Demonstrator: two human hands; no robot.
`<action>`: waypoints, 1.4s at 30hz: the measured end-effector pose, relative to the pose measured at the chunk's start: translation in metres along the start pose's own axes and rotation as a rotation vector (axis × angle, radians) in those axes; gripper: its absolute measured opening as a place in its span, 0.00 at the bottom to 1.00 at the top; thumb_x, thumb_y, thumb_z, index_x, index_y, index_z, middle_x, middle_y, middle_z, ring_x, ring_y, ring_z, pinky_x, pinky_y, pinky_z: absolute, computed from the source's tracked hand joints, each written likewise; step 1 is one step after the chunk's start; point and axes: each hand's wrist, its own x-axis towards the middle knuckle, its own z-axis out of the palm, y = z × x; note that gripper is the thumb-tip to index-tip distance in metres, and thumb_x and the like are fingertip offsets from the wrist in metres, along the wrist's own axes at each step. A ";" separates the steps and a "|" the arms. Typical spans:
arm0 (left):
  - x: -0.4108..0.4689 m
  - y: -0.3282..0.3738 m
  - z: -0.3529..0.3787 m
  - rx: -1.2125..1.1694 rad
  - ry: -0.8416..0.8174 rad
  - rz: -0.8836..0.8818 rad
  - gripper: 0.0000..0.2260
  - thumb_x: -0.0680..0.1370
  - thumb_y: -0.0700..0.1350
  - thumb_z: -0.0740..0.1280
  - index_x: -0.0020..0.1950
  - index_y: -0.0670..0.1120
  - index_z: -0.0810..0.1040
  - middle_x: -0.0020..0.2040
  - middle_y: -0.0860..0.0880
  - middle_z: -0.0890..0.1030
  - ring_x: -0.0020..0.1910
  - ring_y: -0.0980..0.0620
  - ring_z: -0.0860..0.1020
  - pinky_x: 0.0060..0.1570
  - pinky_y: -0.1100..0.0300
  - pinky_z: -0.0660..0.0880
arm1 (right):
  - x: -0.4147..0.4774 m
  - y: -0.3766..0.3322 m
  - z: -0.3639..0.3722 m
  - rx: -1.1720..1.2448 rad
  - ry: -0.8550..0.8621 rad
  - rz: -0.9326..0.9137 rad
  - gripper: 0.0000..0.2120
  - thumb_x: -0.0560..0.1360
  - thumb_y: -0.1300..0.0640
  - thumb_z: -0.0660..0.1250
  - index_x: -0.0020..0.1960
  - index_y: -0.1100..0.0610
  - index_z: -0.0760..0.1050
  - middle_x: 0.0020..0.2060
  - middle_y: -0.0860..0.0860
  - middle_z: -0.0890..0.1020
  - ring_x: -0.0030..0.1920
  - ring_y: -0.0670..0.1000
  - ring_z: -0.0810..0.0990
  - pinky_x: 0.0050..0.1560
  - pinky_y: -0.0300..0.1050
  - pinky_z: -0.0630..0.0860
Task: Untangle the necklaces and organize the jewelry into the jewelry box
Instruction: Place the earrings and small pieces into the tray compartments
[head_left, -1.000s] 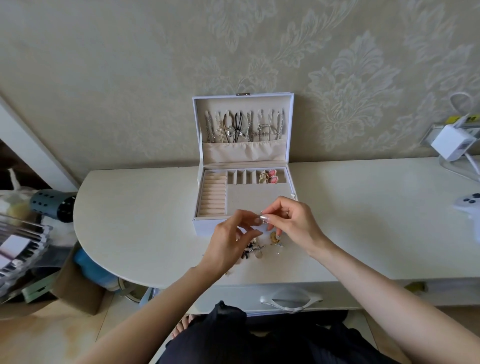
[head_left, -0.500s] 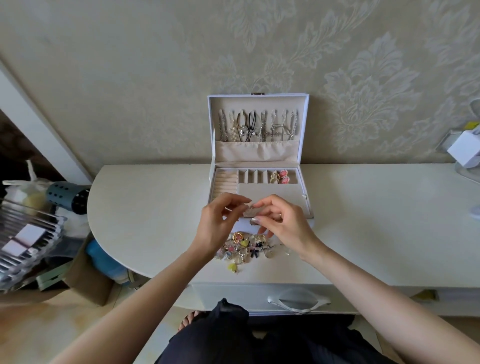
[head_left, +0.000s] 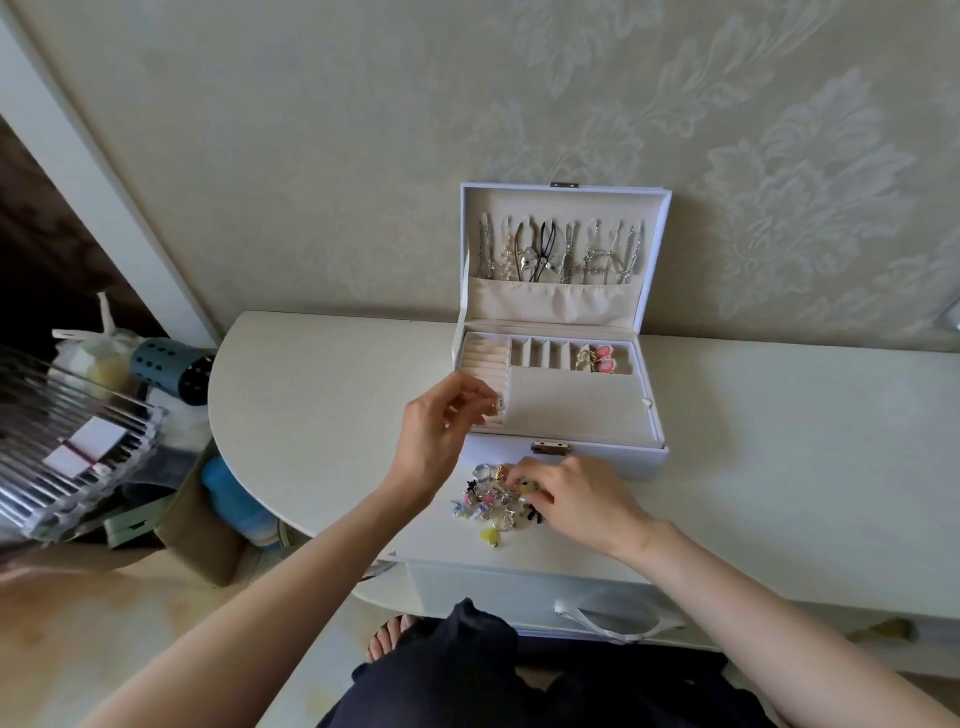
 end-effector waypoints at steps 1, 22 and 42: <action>0.000 -0.001 0.000 0.005 0.003 -0.007 0.08 0.76 0.35 0.67 0.43 0.47 0.78 0.40 0.50 0.82 0.39 0.50 0.79 0.45 0.52 0.76 | -0.001 0.002 0.000 0.001 0.018 -0.001 0.11 0.78 0.53 0.63 0.59 0.48 0.77 0.39 0.52 0.85 0.41 0.55 0.82 0.45 0.45 0.76; 0.002 -0.003 0.000 0.064 0.018 0.019 0.02 0.74 0.38 0.70 0.44 0.44 0.79 0.42 0.51 0.82 0.40 0.54 0.77 0.42 0.60 0.74 | 0.008 -0.005 -0.014 0.099 -0.010 0.061 0.14 0.79 0.57 0.61 0.58 0.44 0.79 0.48 0.43 0.85 0.43 0.48 0.81 0.44 0.40 0.73; -0.001 -0.005 0.019 0.146 -0.011 0.084 0.07 0.74 0.36 0.70 0.44 0.48 0.80 0.44 0.52 0.77 0.41 0.58 0.76 0.40 0.70 0.71 | -0.019 0.024 -0.036 0.140 -0.115 0.177 0.13 0.77 0.60 0.62 0.49 0.47 0.82 0.20 0.34 0.72 0.27 0.39 0.72 0.32 0.29 0.66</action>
